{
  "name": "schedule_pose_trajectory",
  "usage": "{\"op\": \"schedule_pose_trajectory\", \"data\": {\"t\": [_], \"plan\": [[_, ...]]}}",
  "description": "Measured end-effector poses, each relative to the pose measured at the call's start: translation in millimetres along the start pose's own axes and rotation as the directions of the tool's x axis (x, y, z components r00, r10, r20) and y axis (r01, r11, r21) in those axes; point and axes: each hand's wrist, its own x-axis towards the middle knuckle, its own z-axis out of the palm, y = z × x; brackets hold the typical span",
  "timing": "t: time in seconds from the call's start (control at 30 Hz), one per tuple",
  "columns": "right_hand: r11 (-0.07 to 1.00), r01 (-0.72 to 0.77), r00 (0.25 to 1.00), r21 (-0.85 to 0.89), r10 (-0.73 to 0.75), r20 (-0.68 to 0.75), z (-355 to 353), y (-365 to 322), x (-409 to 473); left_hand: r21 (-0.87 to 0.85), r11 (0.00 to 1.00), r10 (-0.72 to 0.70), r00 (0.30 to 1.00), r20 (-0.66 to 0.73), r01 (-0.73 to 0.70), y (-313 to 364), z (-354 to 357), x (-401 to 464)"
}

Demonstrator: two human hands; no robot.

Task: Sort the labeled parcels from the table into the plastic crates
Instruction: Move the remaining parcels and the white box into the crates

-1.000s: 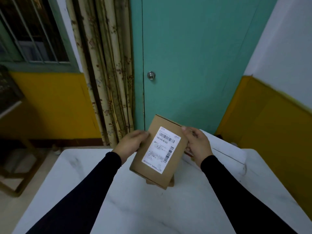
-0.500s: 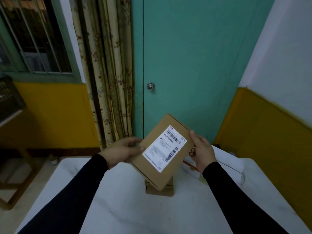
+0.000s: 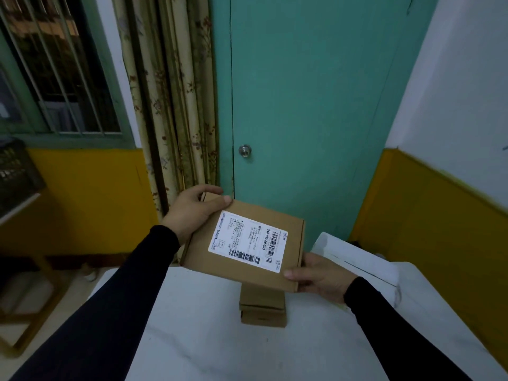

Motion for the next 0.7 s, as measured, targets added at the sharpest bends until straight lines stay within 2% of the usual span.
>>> {"op": "schedule_pose_trajectory", "data": {"t": [0.07,0.17,0.27,0.33,0.37,0.43,0.5,0.57,0.7], "plan": [[1.000,-0.013,0.999,-0.013,0.013,0.033,1,0,-2,0.024,1.000,0.006,1.000,0.008,-0.006,1,-1,-3],[0.997,-0.036,0.991,-0.069,0.044,0.125,2,4,-3,0.198,0.979,0.033,0.995,0.098,-0.052,12,-7,-6],[0.993,0.010,0.999,0.121,-0.004,-0.047,5,6,5,0.390,0.913,0.029,0.973,0.229,-0.119,30,-12,-8],[0.977,0.085,0.984,0.194,-0.052,-0.170,7,4,10,0.406,0.902,0.053,0.972,0.227,-0.144,33,-12,-8],[0.967,0.128,0.973,0.219,-0.080,-0.216,9,2,12,0.339,0.931,0.076,0.982,0.175,-0.132,32,-12,-9],[0.944,0.199,0.945,0.263,-0.114,-0.307,12,-3,15,0.050,0.996,0.074,0.997,-0.027,-0.073,25,-12,-10],[0.934,0.231,0.920,0.271,-0.119,-0.374,12,-6,17,-0.258,0.966,-0.029,0.978,-0.208,-0.027,12,-10,-12],[0.945,0.226,0.923,0.236,-0.130,-0.361,17,-9,19,-0.408,0.913,-0.120,0.970,-0.211,0.024,-5,-5,-13],[0.952,0.259,0.932,0.163,-0.202,-0.302,38,-20,28,-0.474,0.870,-0.173,0.984,-0.036,0.136,-33,14,-23]]}}
